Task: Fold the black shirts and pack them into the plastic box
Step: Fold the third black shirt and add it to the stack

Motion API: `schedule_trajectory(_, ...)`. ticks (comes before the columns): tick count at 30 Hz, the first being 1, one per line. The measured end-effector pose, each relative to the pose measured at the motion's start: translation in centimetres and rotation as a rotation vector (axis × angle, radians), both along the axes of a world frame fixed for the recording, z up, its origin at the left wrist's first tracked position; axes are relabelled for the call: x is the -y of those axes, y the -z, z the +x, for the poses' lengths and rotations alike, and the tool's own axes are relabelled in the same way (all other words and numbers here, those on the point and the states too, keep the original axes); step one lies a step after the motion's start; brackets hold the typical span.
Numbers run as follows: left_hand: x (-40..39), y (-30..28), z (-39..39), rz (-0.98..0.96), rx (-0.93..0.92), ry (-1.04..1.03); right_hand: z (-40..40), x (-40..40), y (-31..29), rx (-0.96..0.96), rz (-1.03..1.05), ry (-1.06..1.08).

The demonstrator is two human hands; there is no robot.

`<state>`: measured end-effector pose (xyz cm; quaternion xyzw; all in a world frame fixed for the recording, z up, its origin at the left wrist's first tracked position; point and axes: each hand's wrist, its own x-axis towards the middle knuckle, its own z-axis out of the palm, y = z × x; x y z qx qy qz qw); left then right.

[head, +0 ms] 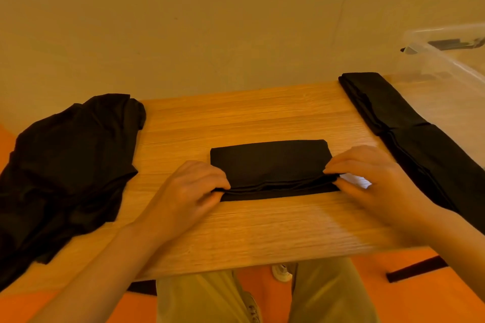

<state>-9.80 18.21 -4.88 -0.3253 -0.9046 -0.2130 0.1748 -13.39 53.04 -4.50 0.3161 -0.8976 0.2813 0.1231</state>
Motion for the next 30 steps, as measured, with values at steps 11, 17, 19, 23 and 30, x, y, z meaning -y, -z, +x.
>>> schedule_trajectory(11,-2.2,-2.4,-0.5,0.161,-0.058,-0.12,0.6,1.0,-2.0,-0.059,-0.061,0.003)
schedule_trajectory(17,-8.3,-1.6,-3.8,-0.22,0.304,-0.316,-1.3,7.5,-1.3,0.17,0.338,0.104)
schedule_trajectory(19,-8.2,-0.2,-3.7,-0.323,0.399,-0.308,-1.2,7.8,0.2,0.197,0.429,0.097)
schedule_trajectory(23,-7.0,0.7,-3.1,-0.398,0.392,-0.318,-0.4,6.5,1.1,0.176,0.457,0.128)
schedule_trajectory(30,-6.5,0.5,-2.9,-0.364,0.422,-0.229,0.6,5.6,1.0,0.222,0.438,0.163)
